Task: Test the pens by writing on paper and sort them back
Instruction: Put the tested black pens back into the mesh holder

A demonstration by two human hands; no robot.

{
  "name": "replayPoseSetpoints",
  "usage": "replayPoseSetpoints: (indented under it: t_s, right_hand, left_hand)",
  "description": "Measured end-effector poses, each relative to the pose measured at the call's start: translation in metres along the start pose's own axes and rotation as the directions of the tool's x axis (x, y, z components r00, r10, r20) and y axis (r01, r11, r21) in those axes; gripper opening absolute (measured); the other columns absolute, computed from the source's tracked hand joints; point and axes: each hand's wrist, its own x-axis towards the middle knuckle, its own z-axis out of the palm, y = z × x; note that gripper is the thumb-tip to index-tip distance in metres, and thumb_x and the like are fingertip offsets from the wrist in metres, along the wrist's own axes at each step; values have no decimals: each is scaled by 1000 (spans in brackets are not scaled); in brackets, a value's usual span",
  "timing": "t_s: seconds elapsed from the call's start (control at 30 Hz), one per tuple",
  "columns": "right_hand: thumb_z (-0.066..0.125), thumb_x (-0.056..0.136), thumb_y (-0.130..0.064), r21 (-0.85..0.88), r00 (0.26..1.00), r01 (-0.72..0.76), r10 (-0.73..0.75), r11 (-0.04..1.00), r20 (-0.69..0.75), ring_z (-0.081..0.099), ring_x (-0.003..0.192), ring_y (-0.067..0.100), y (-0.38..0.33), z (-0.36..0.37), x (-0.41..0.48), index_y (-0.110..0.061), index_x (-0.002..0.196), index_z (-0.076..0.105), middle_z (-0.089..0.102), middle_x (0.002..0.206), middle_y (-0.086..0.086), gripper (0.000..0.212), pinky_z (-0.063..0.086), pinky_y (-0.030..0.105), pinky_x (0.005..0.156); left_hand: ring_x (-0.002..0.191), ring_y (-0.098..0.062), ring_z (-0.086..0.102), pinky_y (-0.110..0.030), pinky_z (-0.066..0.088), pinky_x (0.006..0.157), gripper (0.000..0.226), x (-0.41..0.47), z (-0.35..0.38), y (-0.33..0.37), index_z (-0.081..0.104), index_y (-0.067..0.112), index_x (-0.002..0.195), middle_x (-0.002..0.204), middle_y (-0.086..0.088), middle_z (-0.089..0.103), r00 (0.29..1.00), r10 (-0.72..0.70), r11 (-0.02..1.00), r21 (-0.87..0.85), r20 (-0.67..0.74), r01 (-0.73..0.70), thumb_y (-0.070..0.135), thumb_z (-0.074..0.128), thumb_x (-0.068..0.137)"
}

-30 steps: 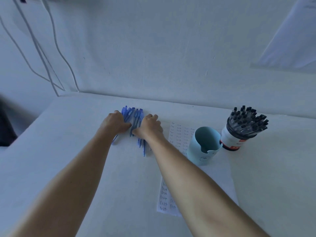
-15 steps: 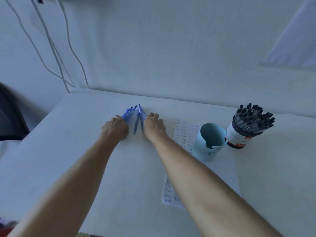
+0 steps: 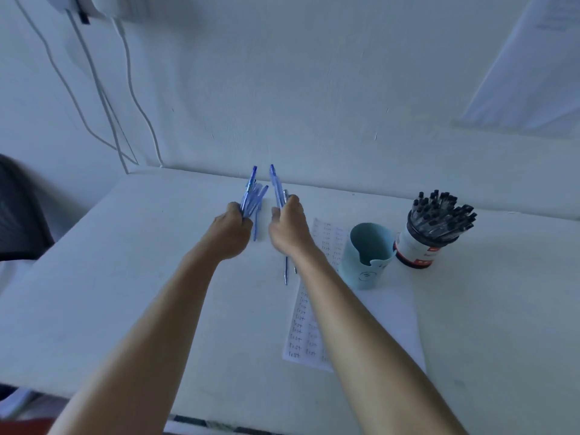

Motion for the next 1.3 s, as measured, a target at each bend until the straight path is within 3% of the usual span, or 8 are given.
replayPoseSetpoints:
  t_s: [0.13, 0.3, 0.43, 0.57, 0.73, 0.93, 1.13, 1.3]
  right_hand:
    - [38, 107, -22, 148, 995, 13, 2, 989, -104, 44, 71, 13, 2, -38, -19, -9, 105, 36, 48, 97, 9, 13, 31, 20, 50]
    - [38, 106, -26, 343, 971, 52, 33, 938, -236, 38, 54, 9, 4, -86, -36, -10, 112, 39, 41, 71, -2, 16, 32, 12, 43]
    - [40, 103, -27, 463, 929, 195, -11, 864, -370, 34, 54, 9, 8, -119, -36, -11, 117, 40, 37, 69, -3, 21, 33, 35, 58]
    - [43, 99, -24, 463, 857, 351, -80, 814, -509, 34, 57, 11, 16, -149, -39, -16, 107, 41, 40, 72, -5, 11, 33, 37, 59]
    - [42, 103, -21, 366, 761, 460, -147, 809, -631, 37, 59, 16, 31, -156, -41, -13, 115, 40, 43, 75, 0, 14, 36, 35, 57]
    - [39, 101, -43, 323, 779, 371, -101, 871, -619, 43, 63, 16, 58, -130, -40, -10, 124, 38, 47, 81, 5, 41, 38, 35, 62]
    - [38, 105, -15, 372, 806, 354, -78, 858, -586, 62, 79, 11, 71, -127, -39, -10, 124, 38, 60, 90, -5, 19, 51, 28, 80]
    - [37, 105, -9, 367, 841, 313, -76, 876, -536, 64, 74, 6, 73, -131, -35, -8, 115, 38, 61, 89, -2, 10, 52, 23, 74]
  left_hand:
    - [68, -17, 52, -27, 41, 60, 14, -16, 10, 30, 49, 7, 103, 90, -10, 57, 993, 115, 931, -352, 26, -99, 18, 40, 105]
    - [64, -14, 53, -25, 49, 63, 10, -33, 25, 70, 51, 4, 104, 85, -7, 52, 962, 250, 605, -794, 110, -66, 6, 42, 106]
    - [66, -14, 51, -23, 50, 63, 10, -45, 33, 106, 51, 2, 104, 81, -5, 53, 952, 300, 380, -923, 62, -59, 3, 42, 105]
    - [66, -11, 52, -24, 49, 68, 10, -50, 44, 136, 52, 6, 104, 82, -3, 51, 946, 319, 248, -959, -54, -139, 2, 42, 105]
    - [66, -12, 49, -25, 45, 69, 11, -51, 72, 159, 48, 11, 98, 77, -2, 51, 937, 271, 360, -880, -220, -310, 4, 44, 105]
    - [74, -5, 61, -18, 50, 70, 9, -52, 103, 161, 53, 10, 107, 85, -2, 65, 944, 113, 560, -764, -311, -319, 18, 50, 104]
    - [89, -19, 64, -42, 54, 84, 8, -51, 120, 149, 54, 18, 103, 97, -5, 70, 938, 104, 647, -694, -331, -316, 25, 55, 100]
    - [88, -18, 64, -40, 53, 81, 9, -53, 121, 151, 52, 16, 105, 94, -1, 65, 936, 106, 668, -673, -336, -317, 24, 54, 101]
